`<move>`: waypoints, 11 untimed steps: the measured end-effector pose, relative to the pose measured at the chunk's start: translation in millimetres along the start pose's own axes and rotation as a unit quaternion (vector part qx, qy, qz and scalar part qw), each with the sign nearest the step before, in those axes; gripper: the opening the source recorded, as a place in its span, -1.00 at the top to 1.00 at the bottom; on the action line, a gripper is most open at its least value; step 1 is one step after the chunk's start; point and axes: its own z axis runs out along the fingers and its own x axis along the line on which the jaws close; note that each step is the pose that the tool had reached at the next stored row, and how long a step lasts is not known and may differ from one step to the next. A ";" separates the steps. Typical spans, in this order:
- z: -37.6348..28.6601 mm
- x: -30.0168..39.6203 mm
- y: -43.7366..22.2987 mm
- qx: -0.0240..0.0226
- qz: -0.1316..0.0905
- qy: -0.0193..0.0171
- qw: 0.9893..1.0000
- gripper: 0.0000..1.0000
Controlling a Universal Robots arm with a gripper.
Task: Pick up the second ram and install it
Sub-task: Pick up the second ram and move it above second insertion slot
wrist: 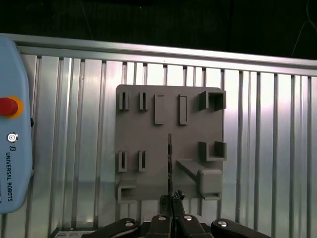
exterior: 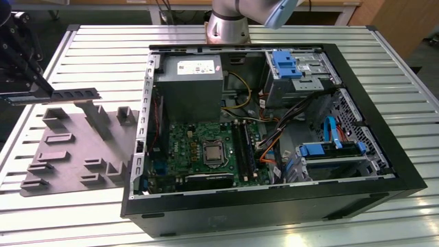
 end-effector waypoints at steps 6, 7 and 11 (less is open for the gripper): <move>-0.3 0.2 -9.5 0.000 0.000 0.000 1.000 0.77; -0.4 0.2 -11.0 0.000 0.000 0.000 1.000 0.77; -0.6 0.4 -17.3 0.000 0.000 0.000 1.000 0.77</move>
